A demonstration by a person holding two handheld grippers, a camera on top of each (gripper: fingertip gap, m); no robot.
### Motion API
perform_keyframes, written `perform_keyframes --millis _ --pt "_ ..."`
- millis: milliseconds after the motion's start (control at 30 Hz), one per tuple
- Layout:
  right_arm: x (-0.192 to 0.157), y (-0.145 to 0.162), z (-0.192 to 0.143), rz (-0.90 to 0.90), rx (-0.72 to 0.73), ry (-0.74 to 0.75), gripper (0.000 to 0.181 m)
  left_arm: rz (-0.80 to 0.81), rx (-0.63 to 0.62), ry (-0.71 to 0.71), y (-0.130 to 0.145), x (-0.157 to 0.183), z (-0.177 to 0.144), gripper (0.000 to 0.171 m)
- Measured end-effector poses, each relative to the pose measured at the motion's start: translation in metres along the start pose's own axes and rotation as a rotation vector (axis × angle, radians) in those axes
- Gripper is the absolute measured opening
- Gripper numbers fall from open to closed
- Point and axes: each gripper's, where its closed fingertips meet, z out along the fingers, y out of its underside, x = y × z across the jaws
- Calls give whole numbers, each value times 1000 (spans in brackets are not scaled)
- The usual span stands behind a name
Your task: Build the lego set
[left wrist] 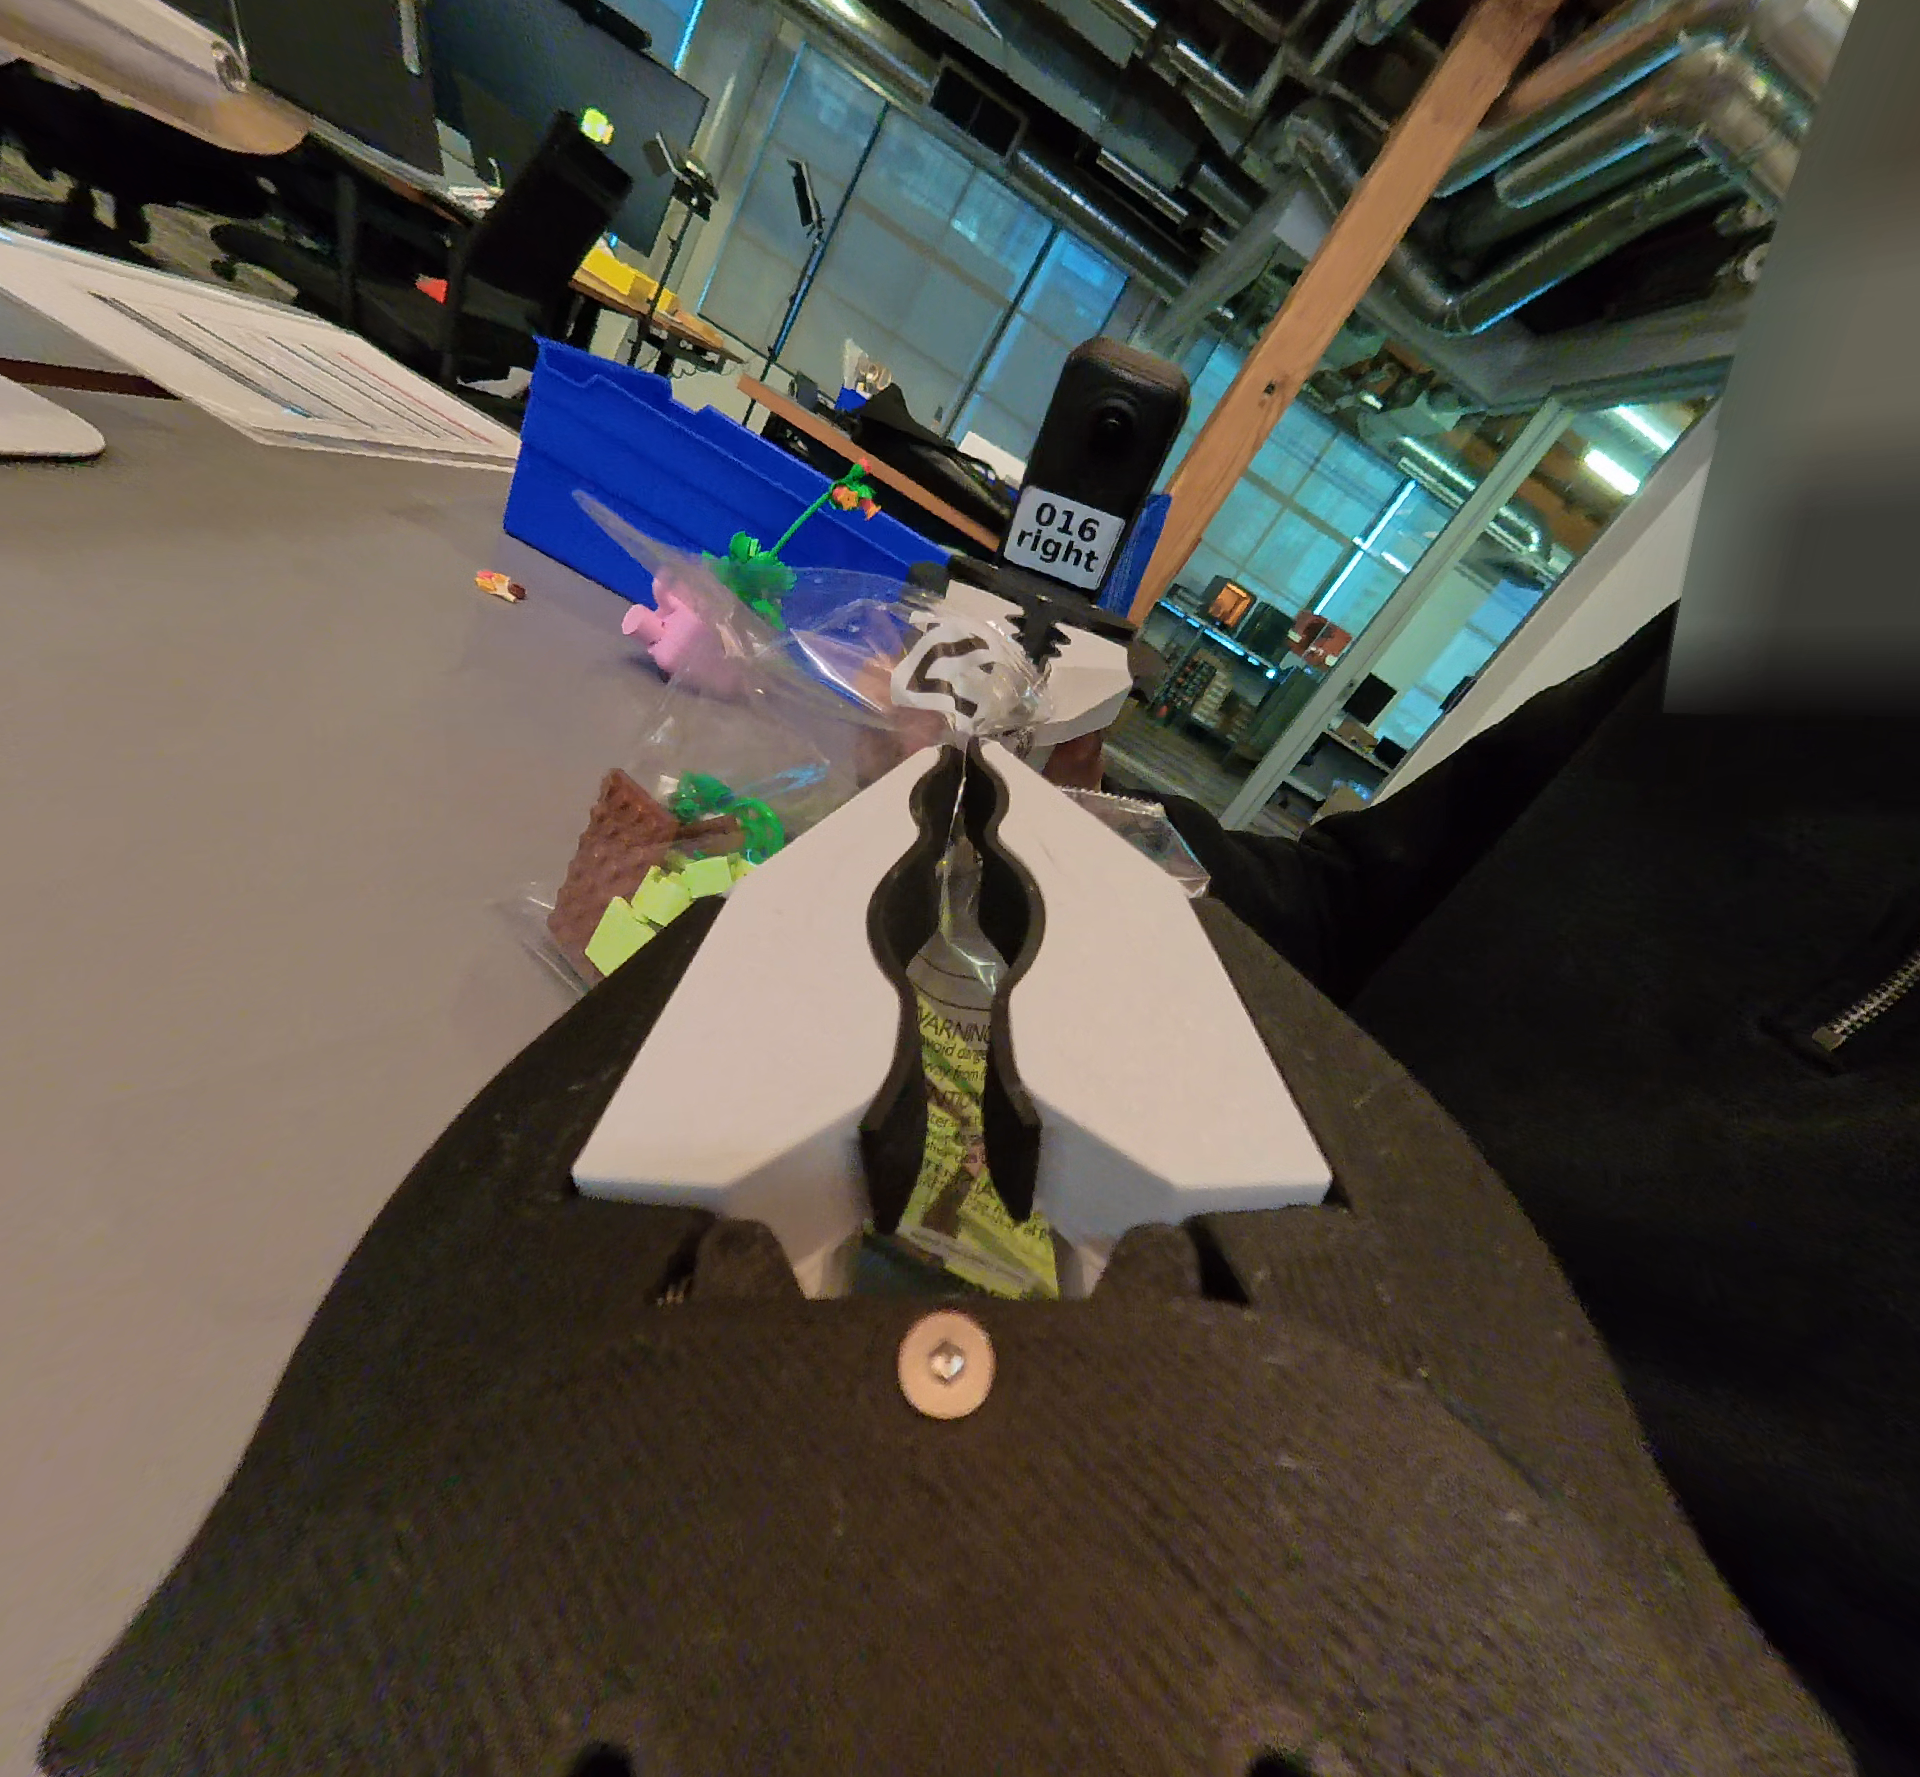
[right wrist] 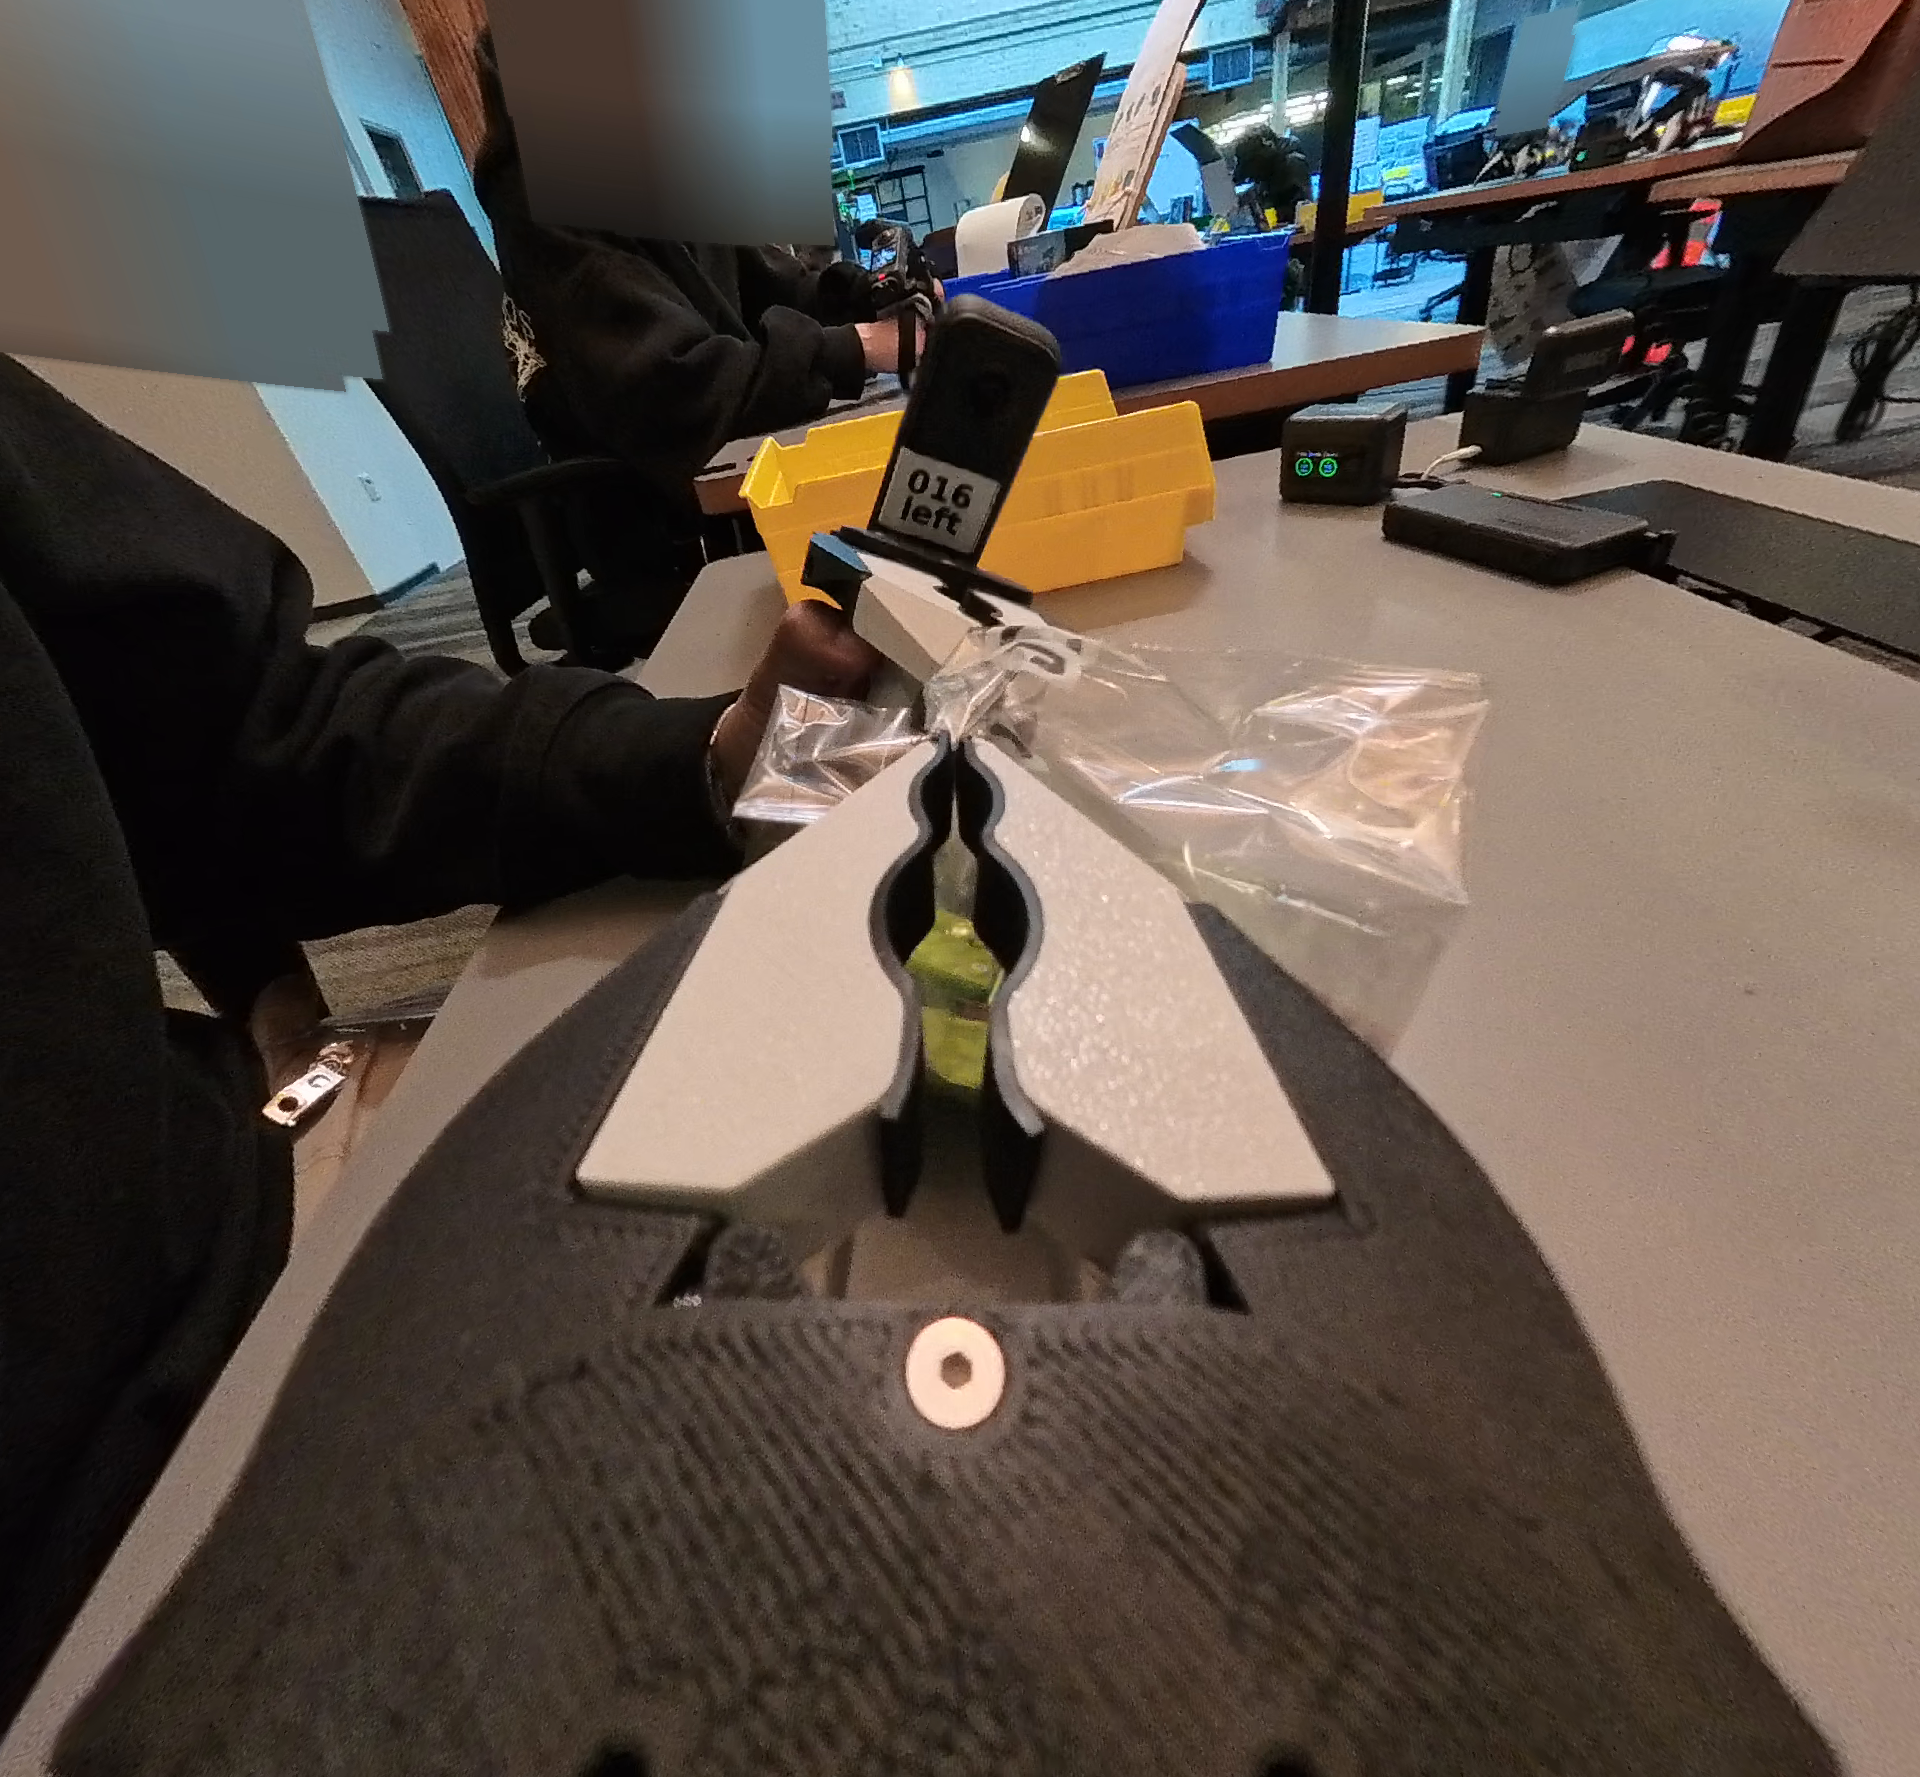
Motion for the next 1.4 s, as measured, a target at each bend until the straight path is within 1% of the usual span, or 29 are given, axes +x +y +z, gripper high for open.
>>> perform_keyframes --millis 100,233,400,500,633,767,867,1067,1167,1300,1400 --pt "7 -2 -4 19 6 27 0 36 -21 -20 2 1 1 0" --pt "17 -3 -4 28 7 103 0 56 -11 -45 0 -1 -3 0" --pt "38 0 -4 24 -14 279 0 111 -2 -123 -2 -4 -3 0" --pt "50 5 -4 52 -23 387 0 178 -24 -210 2 -8 0 0" --pt "58 13 -6 134 -6 466 0 267 -58 -323 10 -10 7 0" --pt "59 15 -4 85 -29 553 0 296 -47 -391 13 -8 9 0" --pt "60 17 -2 52 -49 593 0 349 -71 -447 16 -7 9 0" --pt "61 19 -2 32 -57 637 0 384 -89 -483 19 -6 10 0" --pt "61 19 -2 85 -30 624 0 397 -98 -487 21 -6 10 0" --pt "60 16 -3 172 39 553 0 363 -89 -446 20 -5 9 0" --pt "53 8 -4 140 82 445 0 258 -3 -377 11 -3 2 0"
